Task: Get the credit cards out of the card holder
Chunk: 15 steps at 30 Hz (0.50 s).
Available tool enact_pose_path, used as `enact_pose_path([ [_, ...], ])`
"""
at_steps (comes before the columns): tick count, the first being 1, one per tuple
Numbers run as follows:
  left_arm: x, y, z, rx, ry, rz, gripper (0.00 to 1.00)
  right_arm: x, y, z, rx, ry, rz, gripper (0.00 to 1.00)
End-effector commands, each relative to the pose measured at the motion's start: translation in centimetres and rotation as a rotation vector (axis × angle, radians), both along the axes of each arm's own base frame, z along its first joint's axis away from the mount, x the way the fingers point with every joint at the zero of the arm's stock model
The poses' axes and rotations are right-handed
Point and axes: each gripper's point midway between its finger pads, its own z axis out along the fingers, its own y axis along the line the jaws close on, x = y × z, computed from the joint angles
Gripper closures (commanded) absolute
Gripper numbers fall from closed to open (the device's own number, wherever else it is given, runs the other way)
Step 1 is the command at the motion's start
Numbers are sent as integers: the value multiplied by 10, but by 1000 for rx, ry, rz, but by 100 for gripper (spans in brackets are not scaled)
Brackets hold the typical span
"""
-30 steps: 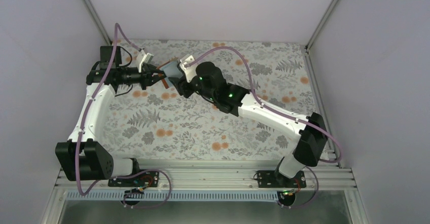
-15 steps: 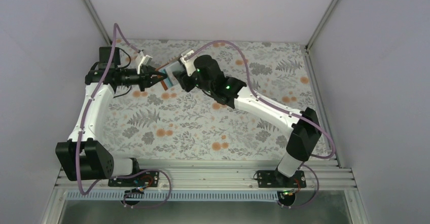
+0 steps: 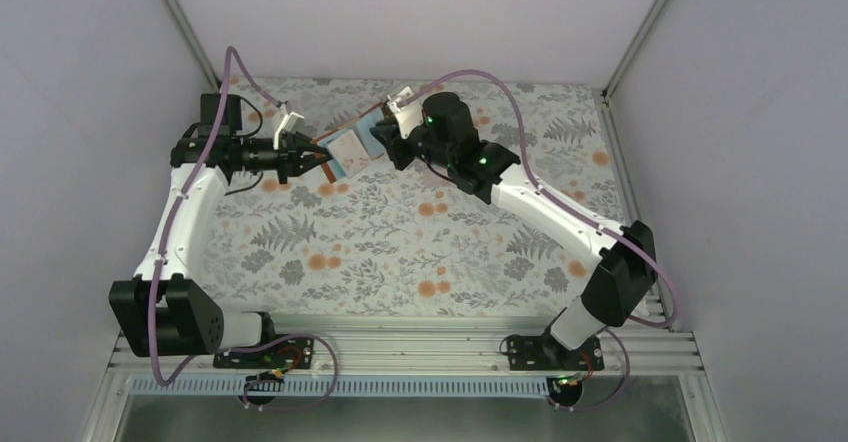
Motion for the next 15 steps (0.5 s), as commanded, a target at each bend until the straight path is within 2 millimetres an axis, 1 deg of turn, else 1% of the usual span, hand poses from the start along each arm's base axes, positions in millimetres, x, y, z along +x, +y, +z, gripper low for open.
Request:
enact_pose_path([
  [1, -12, -6, 18, -46, -59, -57, 97, -15, 5, 9, 18, -22, 111, 79],
  [2, -12, -6, 18, -46, -59, -58, 98, -16, 7, 8, 20, -16, 124, 73],
  [3, -12, -6, 18, -47, -57, -59, 98, -15, 8, 6, 18, -11, 125, 72],
  [5, -12, -6, 18, -47, -59, -59, 98, -7, 5, 3, 13, -4, 79, 72],
  [7, -14, -7, 19, -51, -60, -64, 98, 6, -4, 2, 11, -4, -2, 73],
  [9, -15, -7, 21, -53, -64, -66, 98, 22, -22, 2, 22, 17, -101, 73],
  [12, -13, -6, 21, -53, -57, -59, 98, 49, -61, -2, 48, 69, -260, 67],
  [15, -3, -3, 15, -26, -36, -12, 98, 62, -93, -13, 21, 97, -374, 63],
])
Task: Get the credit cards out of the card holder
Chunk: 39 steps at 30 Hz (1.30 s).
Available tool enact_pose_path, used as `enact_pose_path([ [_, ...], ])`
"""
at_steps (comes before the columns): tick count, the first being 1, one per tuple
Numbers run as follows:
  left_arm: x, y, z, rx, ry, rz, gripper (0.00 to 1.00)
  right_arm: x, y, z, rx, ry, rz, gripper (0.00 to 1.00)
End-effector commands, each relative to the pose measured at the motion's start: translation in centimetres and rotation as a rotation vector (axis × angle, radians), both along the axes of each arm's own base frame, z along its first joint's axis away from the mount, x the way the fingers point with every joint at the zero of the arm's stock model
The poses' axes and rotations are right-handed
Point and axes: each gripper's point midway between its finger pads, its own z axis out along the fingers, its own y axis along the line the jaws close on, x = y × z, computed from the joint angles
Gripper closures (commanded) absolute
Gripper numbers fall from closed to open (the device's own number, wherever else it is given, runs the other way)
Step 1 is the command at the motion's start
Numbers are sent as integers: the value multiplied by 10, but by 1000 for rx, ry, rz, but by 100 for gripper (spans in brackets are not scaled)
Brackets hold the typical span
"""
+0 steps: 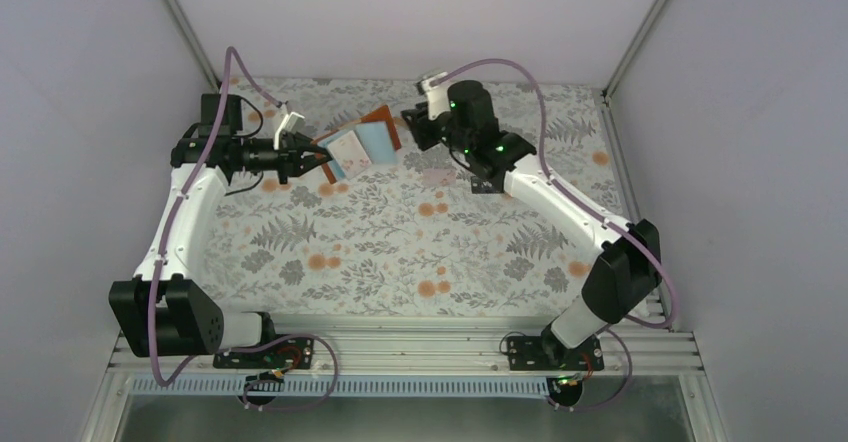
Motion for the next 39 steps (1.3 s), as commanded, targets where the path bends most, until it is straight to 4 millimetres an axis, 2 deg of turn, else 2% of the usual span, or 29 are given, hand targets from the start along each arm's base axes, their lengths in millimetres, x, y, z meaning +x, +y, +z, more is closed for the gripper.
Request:
enact_pose_path([
  [1, 4, -1, 11, -4, -41, 18, 98, 28, -61, -13, -25, 59, -249, 62],
  [5, 36, 18, -11, 120, -11, 209, 97, 26, -77, -18, -74, 61, -290, 60],
  [7, 50, 30, -21, 178, -6, 302, 98, 19, -74, -11, -74, 56, -247, 58],
  [9, 57, 35, -26, 203, 3, 345, 98, 6, -60, -3, -66, 54, -166, 59],
  [11, 59, 37, -28, 218, 2, 361, 98, -18, -29, 7, -65, 22, -47, 62],
  [12, 61, 38, -29, 224, 3, 367, 98, -36, -7, 12, -68, -12, 37, 63],
  [15, 60, 35, -29, 215, 7, 356, 98, -106, 62, 26, -1, -84, 386, 63],
  [16, 58, 33, -28, 205, 9, 343, 98, -122, 77, 30, 41, -87, 470, 63],
  [17, 56, 31, -26, 193, 9, 325, 97, -126, 87, 35, 82, -88, 502, 62],
  [21, 43, 19, -17, 138, -1, 237, 98, -92, 98, 33, 87, -79, 375, 50],
  [24, 35, 12, -12, 101, -5, 178, 98, -78, 100, 36, 80, -80, 327, 44],
  [25, 33, 10, -10, 91, -5, 162, 98, -69, 102, 23, 60, -57, 312, 43],
  [27, 30, 8, -9, 82, -6, 143, 98, -61, 97, 18, 54, -47, 289, 43],
  [34, 22, 7, 1, 84, -56, 122, 98, -50, 82, 12, 13, -49, 265, 42],
  [39, 9, 1, 16, 57, -96, 58, 98, -54, 77, 18, 3, -68, 268, 41],
])
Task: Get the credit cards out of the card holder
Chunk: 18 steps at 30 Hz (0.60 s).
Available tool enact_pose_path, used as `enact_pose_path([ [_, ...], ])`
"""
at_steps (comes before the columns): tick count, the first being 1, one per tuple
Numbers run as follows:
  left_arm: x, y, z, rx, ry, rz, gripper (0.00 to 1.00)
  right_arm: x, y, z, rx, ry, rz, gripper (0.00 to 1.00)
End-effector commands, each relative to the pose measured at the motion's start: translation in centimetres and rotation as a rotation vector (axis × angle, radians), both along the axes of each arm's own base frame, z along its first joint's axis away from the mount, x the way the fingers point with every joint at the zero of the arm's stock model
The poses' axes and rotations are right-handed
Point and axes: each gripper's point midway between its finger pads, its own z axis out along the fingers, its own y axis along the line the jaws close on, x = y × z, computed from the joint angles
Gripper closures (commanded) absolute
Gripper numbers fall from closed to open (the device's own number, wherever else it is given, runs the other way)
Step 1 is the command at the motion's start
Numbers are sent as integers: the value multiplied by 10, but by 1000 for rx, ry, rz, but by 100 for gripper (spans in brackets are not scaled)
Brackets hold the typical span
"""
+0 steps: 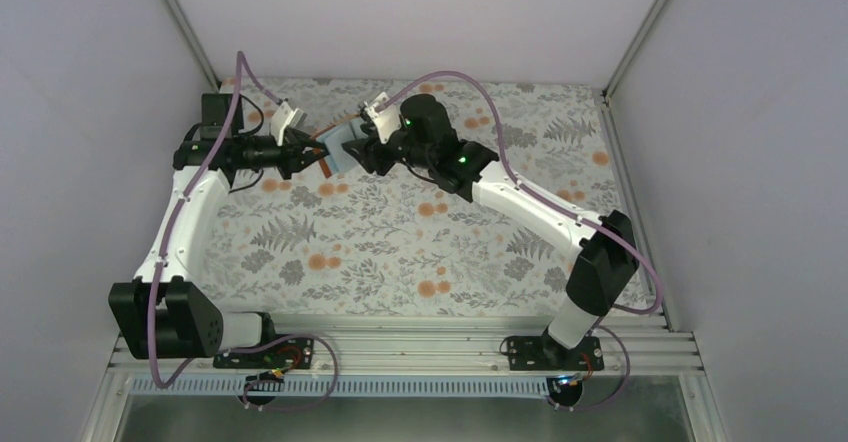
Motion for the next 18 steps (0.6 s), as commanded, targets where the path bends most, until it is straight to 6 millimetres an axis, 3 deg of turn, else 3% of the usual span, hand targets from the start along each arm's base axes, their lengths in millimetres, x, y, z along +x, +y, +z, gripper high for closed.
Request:
enact_pose_path([
  [1, -20, -12, 35, -55, -106, -116, 98, -4, -11, 28, 26, -64, -11, 40],
  [11, -33, -17, 42, -94, -124, -176, 98, -19, -6, 35, 62, -77, 92, 36],
  [18, -36, -19, 43, -103, -125, -199, 98, -5, -6, 27, 41, -62, 61, 38],
])
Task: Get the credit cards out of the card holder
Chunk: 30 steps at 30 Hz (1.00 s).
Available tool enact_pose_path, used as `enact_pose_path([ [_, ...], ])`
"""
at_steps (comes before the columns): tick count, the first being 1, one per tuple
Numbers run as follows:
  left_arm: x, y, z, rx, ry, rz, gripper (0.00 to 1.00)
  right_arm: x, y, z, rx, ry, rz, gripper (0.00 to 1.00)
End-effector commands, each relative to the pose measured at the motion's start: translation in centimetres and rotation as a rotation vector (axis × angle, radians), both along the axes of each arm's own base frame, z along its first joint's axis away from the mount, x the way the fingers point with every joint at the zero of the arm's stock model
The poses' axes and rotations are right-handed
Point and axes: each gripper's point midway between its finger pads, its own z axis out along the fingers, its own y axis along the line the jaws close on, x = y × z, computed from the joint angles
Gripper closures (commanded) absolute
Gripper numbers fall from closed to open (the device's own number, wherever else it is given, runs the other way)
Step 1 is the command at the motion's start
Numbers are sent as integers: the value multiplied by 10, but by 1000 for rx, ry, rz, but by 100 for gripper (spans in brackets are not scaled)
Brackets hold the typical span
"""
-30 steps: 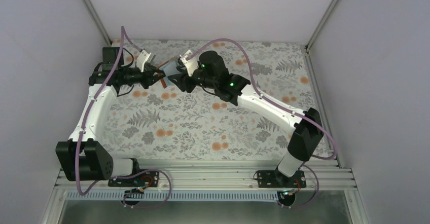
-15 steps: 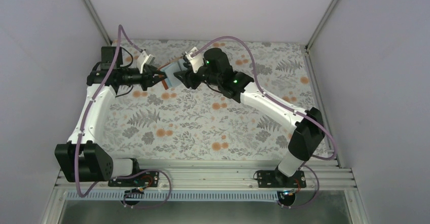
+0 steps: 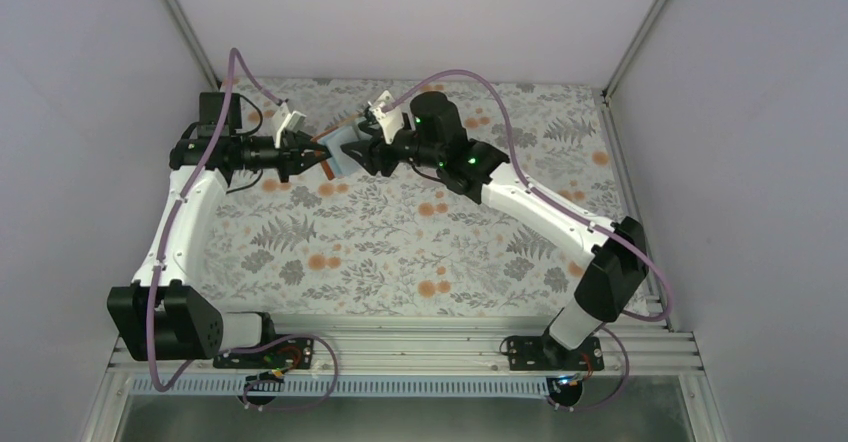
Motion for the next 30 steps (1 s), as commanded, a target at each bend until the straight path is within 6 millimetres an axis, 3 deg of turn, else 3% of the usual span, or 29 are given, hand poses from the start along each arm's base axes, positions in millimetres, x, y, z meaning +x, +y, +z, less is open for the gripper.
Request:
enact_pose_path([
  [1, -17, -10, 24, -57, -76, -91, 98, 20, -2, 0, -17, -20, -59, 39],
  [4, -20, -12, 26, -73, -78, -113, 98, 32, 0, -17, -49, 1, -102, 39],
  [8, -23, -13, 27, -83, -85, -131, 98, 29, 9, -23, -42, 16, -61, 39],
  [10, -24, -13, 27, -82, -84, -131, 98, 23, 13, -23, -38, 17, -14, 48],
  [14, -27, -14, 28, -87, -93, -143, 98, 15, 9, -16, -13, 15, 26, 77],
  [18, -28, -14, 28, -93, -91, -150, 98, 12, -1, -8, 36, 45, 68, 94],
  [21, -28, -15, 27, -97, -90, -154, 98, 10, -5, -11, 49, 66, 96, 96],
  [23, -28, -14, 26, -95, -91, -155, 97, 3, -12, 6, 78, 50, 122, 96],
  [24, -29, -15, 26, -96, -96, -159, 95, 1, -15, 9, 85, 50, 131, 96],
  [26, -33, -15, 25, -101, -104, -176, 71, 0, -21, 16, 104, 53, 135, 96],
  [30, -40, -17, 27, -118, -122, -204, 42, 2, -30, 27, 146, 80, 125, 96],
])
